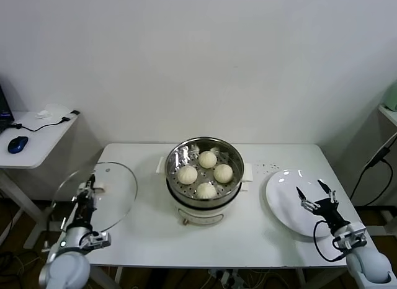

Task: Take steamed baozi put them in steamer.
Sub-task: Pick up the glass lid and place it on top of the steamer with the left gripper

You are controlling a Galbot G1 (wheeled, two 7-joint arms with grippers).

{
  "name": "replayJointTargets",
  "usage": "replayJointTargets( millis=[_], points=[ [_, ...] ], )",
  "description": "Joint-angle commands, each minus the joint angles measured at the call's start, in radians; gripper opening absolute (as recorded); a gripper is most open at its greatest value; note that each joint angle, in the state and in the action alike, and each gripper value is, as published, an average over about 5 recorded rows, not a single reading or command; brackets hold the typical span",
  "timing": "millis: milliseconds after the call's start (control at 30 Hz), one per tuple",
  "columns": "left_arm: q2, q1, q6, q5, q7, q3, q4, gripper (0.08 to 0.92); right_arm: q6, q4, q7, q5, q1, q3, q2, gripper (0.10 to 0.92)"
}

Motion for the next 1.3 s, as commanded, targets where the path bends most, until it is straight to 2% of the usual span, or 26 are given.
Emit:
replayJointTargets(
  millis=[33, 133, 233, 367, 467, 533, 633, 800, 1000, 1300],
  points=[
    [0.272, 0.018, 0.381, -0.099, 0.114, 0.127, -0.367, 0.149, -0.008, -0.025, 0.012, -0.002, 0.05, -0.027, -0.006, 0.823],
    [0.324, -0.084, 0.469, -0.105, 0.192, 0.223, -0.367, 0.149, -0.016, -0.044, 0.022, -0.005, 0.077, -0.045, -0.002, 0.823],
    [0.333, -0.231, 0.548, -0.079, 0.306, 0.352, -0.366, 0.149, -0.022, -0.062, 0.035, -0.013, 0.104, -0.063, 0.007, 0.823],
    [0.277, -0.41, 0.606, 0.029, 0.484, 0.524, -0.357, 0.149, -0.025, -0.076, 0.045, -0.023, 0.126, -0.074, 0.02, 0.823],
    [0.204, -0.467, 0.607, 0.132, 0.59, 0.611, -0.344, 0.149, -0.022, -0.087, 0.045, -0.028, 0.135, -0.073, 0.027, 0.823],
    [0.143, -0.494, 0.607, 0.199, 0.623, 0.665, -0.321, 0.149, -0.02, -0.097, 0.046, -0.03, 0.139, -0.068, 0.03, 0.823],
    [0.053, -0.528, 0.607, 0.281, 0.62, 0.732, -0.259, 0.149, -0.017, -0.11, 0.046, -0.031, 0.141, -0.056, 0.032, 0.823],
    [-0.072, -0.557, 0.606, 0.313, 0.542, 0.803, -0.14, 0.149, -0.013, -0.109, 0.046, -0.028, 0.135, -0.038, 0.031, 0.823],
    [-0.163, -0.561, 0.607, 0.298, 0.44, 0.856, -0.018, 0.149, -0.006, -0.113, 0.041, -0.026, 0.119, -0.012, 0.029, 0.823],
    [-0.24, -0.567, 0.607, 0.282, 0.381, 0.881, 0.119, 0.149, -0.001, -0.113, 0.04, -0.029, 0.107, 0.008, 0.031, 0.823]
  ],
)
